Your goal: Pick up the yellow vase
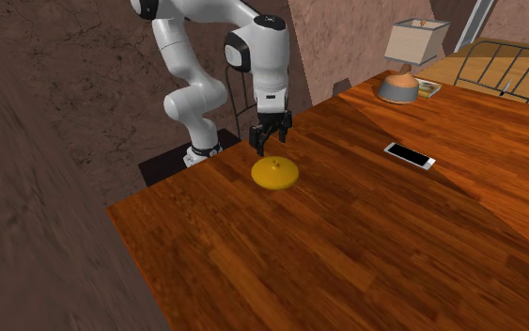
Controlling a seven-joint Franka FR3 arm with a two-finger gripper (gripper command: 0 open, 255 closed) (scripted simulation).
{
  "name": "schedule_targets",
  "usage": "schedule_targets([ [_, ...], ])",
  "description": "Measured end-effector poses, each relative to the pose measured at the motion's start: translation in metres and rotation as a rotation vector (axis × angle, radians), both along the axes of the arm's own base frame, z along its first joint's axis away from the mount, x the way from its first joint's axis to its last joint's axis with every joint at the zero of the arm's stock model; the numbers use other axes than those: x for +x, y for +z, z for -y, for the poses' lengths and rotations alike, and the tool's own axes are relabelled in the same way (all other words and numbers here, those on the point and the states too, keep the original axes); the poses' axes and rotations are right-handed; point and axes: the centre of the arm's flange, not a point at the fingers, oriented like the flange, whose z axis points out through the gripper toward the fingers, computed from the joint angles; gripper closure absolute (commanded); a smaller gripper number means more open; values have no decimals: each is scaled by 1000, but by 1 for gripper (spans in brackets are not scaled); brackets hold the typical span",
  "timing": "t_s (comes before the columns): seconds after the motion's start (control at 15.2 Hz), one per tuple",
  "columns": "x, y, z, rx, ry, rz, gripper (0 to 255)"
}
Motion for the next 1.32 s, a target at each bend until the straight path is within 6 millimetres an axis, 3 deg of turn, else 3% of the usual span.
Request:
schedule_targets([
  [0.46, 4, -38, -2, 6, 0, 3, 0],
  [0.53, 4, -40, -2, 6, 0, 3, 255],
  [1.32, 4, -35, -2, 6, 0, 4, 255],
])
